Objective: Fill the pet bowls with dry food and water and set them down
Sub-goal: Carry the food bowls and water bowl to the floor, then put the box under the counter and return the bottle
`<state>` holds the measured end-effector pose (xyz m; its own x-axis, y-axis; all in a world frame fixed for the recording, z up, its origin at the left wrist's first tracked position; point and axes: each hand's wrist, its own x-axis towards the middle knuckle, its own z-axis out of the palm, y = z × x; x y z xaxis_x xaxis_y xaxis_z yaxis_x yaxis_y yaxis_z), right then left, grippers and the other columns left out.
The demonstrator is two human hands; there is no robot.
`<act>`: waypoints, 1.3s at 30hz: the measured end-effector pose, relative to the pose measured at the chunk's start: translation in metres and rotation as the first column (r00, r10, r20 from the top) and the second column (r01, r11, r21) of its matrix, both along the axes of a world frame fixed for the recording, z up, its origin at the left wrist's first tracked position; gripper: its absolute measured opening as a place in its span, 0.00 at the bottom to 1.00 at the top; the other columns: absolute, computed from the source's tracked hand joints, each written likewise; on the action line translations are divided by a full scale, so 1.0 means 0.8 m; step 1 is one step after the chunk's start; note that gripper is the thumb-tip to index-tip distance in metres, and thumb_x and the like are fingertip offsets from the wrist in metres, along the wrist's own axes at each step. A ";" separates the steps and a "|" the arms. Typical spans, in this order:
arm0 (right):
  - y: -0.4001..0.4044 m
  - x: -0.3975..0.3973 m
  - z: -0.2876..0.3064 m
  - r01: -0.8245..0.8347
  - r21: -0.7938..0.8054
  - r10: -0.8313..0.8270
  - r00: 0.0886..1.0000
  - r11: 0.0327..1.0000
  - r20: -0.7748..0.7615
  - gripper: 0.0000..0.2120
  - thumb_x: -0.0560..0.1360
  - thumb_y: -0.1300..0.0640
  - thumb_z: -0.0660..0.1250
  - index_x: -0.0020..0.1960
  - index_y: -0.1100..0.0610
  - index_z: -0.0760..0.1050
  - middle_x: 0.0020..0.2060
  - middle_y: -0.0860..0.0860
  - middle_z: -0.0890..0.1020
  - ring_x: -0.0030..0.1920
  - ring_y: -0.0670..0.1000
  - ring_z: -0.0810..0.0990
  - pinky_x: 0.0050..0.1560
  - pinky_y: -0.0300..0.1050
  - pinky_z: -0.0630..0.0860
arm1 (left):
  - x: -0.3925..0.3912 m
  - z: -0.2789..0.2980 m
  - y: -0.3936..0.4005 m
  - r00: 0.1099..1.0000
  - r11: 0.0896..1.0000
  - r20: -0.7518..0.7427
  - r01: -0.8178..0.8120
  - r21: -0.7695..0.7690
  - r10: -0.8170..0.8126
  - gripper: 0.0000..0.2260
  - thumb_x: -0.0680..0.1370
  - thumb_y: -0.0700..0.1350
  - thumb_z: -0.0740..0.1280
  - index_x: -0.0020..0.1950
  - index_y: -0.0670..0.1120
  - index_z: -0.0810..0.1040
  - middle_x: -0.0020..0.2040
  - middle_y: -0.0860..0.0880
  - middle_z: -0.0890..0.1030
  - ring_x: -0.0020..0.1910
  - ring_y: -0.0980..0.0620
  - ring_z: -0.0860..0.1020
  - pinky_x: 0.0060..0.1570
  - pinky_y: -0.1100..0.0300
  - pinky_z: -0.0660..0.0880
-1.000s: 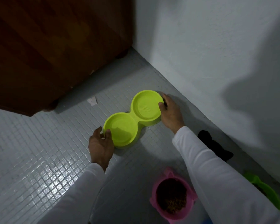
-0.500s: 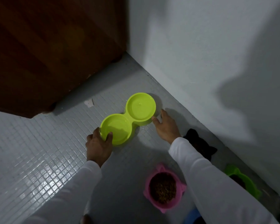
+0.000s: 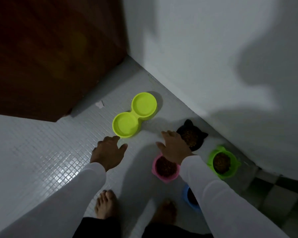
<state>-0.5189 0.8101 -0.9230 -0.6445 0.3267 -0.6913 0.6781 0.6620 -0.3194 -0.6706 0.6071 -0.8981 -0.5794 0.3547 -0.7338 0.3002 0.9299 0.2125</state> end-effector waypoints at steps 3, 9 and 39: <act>-0.005 0.016 0.059 -0.051 0.032 0.051 0.999 0.998 0.017 0.32 0.84 0.40 0.54 0.81 0.56 0.57 0.80 0.60 0.60 0.80 0.62 0.56 0.79 0.58 0.56 | 0.007 0.059 -0.010 0.998 0.998 -0.026 0.054 0.025 -0.053 0.23 0.82 0.63 0.60 0.74 0.57 0.73 0.73 0.46 0.74 0.70 0.41 0.73 0.69 0.43 0.71; -0.016 0.042 0.206 -0.055 0.068 0.054 0.998 0.996 0.018 0.30 0.82 0.39 0.54 0.77 0.56 0.64 0.75 0.58 0.68 0.76 0.63 0.62 0.74 0.61 0.63 | 0.016 0.195 -0.015 0.987 0.987 -0.056 0.150 0.054 -0.147 0.22 0.82 0.63 0.61 0.74 0.57 0.74 0.73 0.48 0.75 0.70 0.42 0.74 0.70 0.44 0.70; -0.014 0.109 0.865 0.225 0.370 -0.124 0.953 0.901 -0.276 0.35 0.81 0.34 0.53 0.82 0.50 0.53 0.82 0.53 0.53 0.82 0.57 0.48 0.80 0.59 0.49 | 0.056 0.830 0.083 0.835 0.780 -0.495 0.469 0.414 -0.239 0.32 0.76 0.67 0.60 0.75 0.51 0.74 0.73 0.44 0.75 0.73 0.41 0.71 0.72 0.41 0.67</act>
